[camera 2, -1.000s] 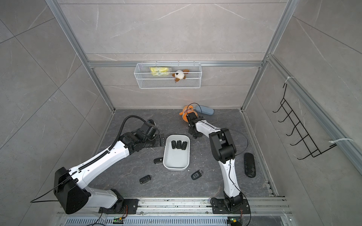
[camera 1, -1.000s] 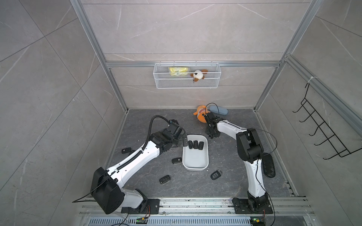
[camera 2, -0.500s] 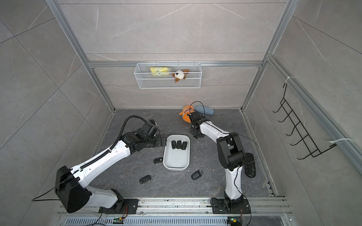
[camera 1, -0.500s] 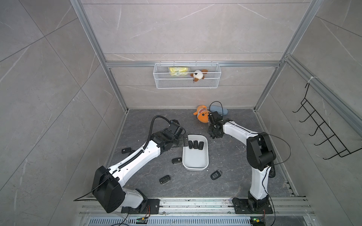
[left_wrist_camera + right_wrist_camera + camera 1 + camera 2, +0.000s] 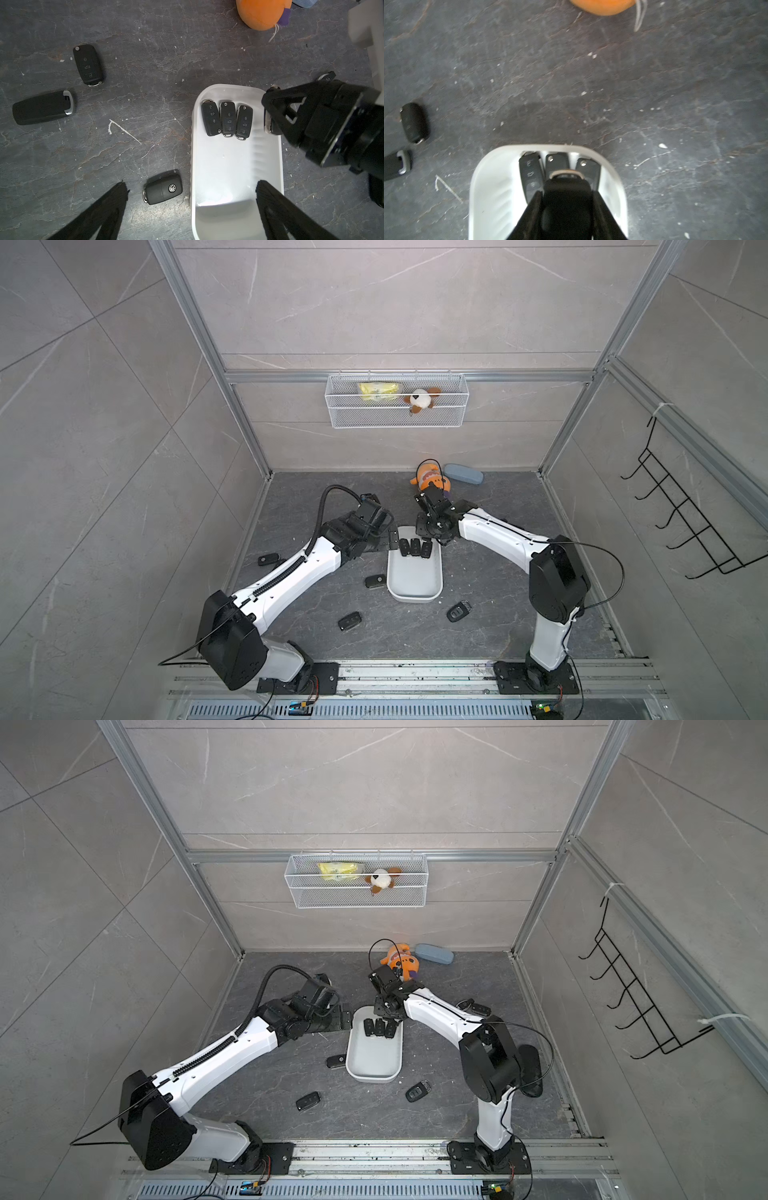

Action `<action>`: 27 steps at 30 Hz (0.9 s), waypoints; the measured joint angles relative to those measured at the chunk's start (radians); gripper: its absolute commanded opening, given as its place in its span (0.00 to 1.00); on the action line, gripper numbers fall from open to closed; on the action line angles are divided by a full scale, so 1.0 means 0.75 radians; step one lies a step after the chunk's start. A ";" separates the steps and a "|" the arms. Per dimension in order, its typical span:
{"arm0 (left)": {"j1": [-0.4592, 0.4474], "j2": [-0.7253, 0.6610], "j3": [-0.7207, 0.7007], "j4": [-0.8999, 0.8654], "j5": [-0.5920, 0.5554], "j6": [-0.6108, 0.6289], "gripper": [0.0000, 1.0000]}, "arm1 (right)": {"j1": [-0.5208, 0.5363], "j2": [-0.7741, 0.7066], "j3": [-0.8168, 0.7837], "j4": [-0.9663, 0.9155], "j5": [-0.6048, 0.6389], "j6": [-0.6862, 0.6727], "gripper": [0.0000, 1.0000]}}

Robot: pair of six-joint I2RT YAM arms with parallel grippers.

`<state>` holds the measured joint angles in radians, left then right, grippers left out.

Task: Place the car key into the storage box
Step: Place the car key in the storage box.

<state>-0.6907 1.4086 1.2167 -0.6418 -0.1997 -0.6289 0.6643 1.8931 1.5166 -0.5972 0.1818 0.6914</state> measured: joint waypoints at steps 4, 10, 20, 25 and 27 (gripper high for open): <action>0.004 0.000 0.000 -0.001 0.000 0.000 1.00 | 0.056 0.001 -0.025 0.075 -0.063 -0.006 0.31; 0.008 0.000 0.000 -0.001 -0.001 -0.001 1.00 | 0.080 0.025 -0.097 0.234 -0.185 -0.006 0.31; 0.009 0.000 0.000 -0.007 -0.001 -0.005 1.00 | 0.080 0.138 -0.141 0.452 -0.350 -0.005 0.31; 0.010 0.000 0.000 -0.011 -0.003 -0.006 1.00 | 0.080 0.183 -0.140 0.487 -0.362 -0.009 0.31; 0.011 0.000 0.000 -0.011 -0.005 -0.006 1.00 | 0.077 0.196 -0.140 0.493 -0.369 -0.009 0.31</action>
<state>-0.6823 1.4086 1.2167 -0.6502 -0.2031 -0.6334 0.7219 2.0403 1.4113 -0.2276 -0.0948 0.6846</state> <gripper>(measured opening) 0.999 0.355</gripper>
